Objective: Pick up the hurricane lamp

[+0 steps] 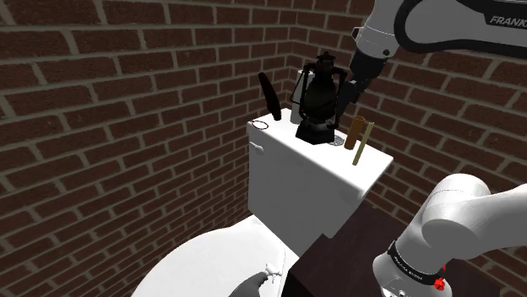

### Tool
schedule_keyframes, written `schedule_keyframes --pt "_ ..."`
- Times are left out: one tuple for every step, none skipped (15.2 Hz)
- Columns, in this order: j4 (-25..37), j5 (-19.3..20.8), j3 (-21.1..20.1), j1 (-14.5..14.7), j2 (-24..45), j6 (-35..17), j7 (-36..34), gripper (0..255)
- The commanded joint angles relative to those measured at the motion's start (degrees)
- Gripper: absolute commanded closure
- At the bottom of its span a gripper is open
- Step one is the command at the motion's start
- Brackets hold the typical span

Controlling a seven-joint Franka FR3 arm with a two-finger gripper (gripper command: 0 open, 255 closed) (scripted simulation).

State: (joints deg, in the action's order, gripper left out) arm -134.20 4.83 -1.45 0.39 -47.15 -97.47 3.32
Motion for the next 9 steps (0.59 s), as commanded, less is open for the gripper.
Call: schedule_keyframes --pt "0.0 0.0 0.0 0.0 0.0 0.0 0.0 0" --pt "2.08 -0.07 0.58 -0.41 1.61 0.07 -0.05 0" --pt "4.19 -0.16 1.15 -0.79 3.22 0.2 -0.1 0" --pt "6.34 -0.29 1.73 -1.16 4.81 0.37 -0.15 0" --pt "8.52 -0.43 2.32 -1.49 6.39 0.58 -0.19 0" --pt "10.73 -0.61 2.91 -1.81 7.97 0.84 -0.22 0" --pt "12.99 -0.8 3.52 -2.1 9.54 1.15 -0.25 0" --pt "15.28 -1.03 4.13 -2.38 11.12 1.49 -0.27 0" --pt "17.62 -1.29 4.75 -2.65 12.7 1.88 -0.28 0"
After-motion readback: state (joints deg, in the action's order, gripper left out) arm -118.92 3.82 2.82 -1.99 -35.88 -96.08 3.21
